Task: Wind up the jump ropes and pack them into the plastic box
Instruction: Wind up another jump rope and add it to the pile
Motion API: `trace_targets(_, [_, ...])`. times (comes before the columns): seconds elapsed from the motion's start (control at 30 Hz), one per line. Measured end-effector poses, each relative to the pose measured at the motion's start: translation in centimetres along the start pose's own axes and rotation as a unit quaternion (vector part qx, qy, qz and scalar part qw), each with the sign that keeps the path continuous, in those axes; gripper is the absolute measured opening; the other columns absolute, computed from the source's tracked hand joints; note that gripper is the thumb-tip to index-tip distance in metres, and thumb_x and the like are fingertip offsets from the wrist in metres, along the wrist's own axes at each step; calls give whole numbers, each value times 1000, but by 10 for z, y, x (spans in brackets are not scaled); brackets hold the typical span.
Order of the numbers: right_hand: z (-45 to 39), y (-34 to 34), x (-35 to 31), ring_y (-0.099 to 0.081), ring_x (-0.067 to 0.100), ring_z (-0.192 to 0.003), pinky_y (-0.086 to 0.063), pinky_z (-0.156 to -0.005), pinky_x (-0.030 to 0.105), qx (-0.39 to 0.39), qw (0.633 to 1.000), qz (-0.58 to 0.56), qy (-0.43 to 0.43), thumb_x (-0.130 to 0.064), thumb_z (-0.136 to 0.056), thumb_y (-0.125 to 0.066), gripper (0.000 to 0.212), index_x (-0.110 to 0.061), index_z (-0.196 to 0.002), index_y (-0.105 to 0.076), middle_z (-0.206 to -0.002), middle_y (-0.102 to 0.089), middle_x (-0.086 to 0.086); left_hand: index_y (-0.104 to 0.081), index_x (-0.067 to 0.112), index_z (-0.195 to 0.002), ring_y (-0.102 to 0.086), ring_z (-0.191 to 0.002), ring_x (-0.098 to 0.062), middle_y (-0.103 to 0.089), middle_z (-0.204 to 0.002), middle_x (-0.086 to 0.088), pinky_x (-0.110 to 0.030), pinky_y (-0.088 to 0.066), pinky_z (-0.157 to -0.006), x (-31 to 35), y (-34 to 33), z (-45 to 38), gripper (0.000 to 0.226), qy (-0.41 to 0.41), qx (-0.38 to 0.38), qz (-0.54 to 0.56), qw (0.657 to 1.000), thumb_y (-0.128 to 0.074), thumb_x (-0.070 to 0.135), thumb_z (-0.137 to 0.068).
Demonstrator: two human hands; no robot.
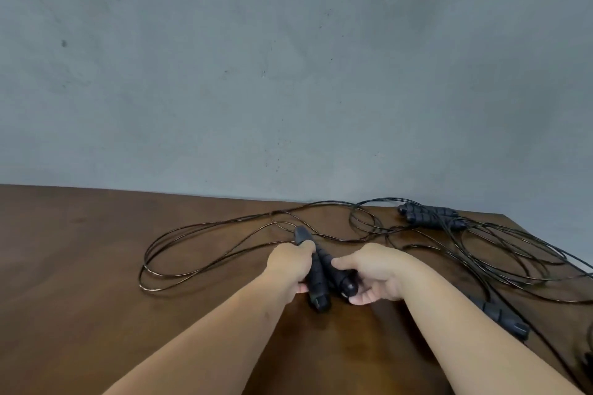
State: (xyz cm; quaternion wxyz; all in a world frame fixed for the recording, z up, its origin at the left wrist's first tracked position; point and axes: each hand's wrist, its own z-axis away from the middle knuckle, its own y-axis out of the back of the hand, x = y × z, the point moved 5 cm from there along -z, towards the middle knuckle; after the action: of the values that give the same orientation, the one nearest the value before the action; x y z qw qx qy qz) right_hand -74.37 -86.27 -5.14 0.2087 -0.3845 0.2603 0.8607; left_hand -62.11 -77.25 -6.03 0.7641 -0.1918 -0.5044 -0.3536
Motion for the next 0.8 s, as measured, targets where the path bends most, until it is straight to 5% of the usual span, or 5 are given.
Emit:
trace_targets(0.17, [20,-22,7,-69,18,-67,-58,-74,35,-85,995,-55,8,-19,-94,-64,24,-1,-111,-64,-80,-70,9,-54,11,-125,-67,-91,-31,-66,-105,-14,-45,-59,-79,-8,17,7,36,15,46,2,999,-41,35,-102])
trace_targets(0.3, [28,-49,2,-71,22,-71,-58,-75,35,-105,983,-145,33,-14,-95,-63,27,3,-116,-62,-84,-73,15,-51,6,-127,-62,-60,-28,-66,-90,-17,-34,-57,-56,-6,39,17,36,12,67,48,997,-37,30,-104])
trace_targets(0.5, [43,-99,-17,-74,26,-74,-60,-68,34,-127,969,-193,90,-11,-92,-67,30,4,-117,-60,-85,-75,18,-53,2,-124,-53,-73,-16,-62,-107,-10,-27,-34,-50,13,87,45,40,-90,188,-151,966,-34,29,-103])
trace_targets(0.67, [62,-140,-43,-71,16,-68,-59,-68,29,-111,976,-84,170,-27,-92,-68,27,-4,-106,-66,-75,-74,7,-64,11,-105,-67,-82,-26,-72,-97,-11,-36,-55,-81,16,125,76,45,-94,109,-198,970,-50,52,-94])
trace_targets(0.8, [81,-177,-66,-64,12,-61,-58,-66,27,-69,967,14,247,-28,-96,-61,21,-10,-105,-67,-76,-71,6,-66,11,-104,-64,-68,-15,-71,-82,-6,-23,-53,-64,22,158,103,48,-92,3,-181,979,-68,54,-83])
